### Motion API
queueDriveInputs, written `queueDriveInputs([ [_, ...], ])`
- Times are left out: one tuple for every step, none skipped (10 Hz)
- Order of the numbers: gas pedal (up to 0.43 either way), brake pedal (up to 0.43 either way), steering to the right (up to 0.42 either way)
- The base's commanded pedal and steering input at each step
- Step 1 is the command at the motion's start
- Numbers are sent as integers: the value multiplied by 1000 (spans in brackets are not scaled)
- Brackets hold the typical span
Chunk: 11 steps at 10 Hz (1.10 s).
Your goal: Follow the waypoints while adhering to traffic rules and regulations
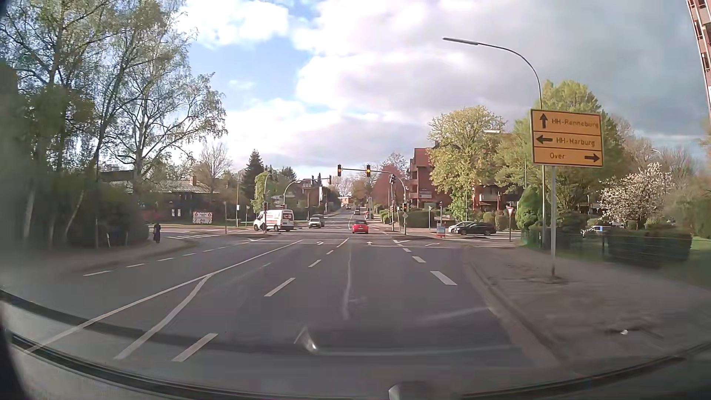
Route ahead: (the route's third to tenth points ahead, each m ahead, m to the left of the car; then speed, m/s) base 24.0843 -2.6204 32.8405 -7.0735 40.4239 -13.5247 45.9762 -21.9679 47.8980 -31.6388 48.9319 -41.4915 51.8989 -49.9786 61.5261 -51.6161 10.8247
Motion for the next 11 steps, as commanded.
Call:
queueDriveInputs([
  [28,0,32],
  [0,0,29],
  [0,0,29],
  [0,0,29],
  [0,0,28],
  [8,0,28],
  [8,0,28],
  [8,0,28],
  [8,0,29],
  [8,0,29],
  [8,0,29],
])
